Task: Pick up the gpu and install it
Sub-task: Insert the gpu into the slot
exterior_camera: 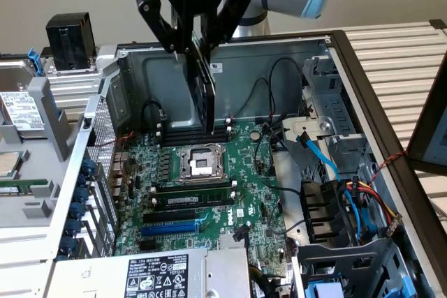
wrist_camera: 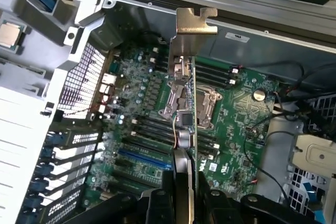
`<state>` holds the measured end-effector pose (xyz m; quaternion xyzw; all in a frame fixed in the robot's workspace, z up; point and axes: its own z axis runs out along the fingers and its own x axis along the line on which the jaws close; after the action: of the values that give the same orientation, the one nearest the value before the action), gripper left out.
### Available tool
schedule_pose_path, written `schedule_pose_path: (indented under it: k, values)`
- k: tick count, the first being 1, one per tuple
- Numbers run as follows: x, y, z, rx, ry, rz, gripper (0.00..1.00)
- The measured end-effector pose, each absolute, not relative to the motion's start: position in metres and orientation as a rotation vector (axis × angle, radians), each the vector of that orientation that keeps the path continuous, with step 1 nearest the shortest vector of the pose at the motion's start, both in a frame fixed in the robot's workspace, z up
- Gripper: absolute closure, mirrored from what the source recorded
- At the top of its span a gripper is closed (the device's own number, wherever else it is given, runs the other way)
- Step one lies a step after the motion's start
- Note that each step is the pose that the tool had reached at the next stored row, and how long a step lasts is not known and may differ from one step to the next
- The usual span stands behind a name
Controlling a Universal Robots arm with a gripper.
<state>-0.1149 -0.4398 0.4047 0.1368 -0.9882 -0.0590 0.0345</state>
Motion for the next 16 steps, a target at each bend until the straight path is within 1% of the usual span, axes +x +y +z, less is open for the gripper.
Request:
schedule_pose_path:
  k: [12,16]
  values:
    - [-0.1149,-0.4399,0.4021,0.741,-3.009,-0.162,0.73]
    - [-0.1149,-0.4398,0.4016,0.838,-2.994,-0.164,0.73]
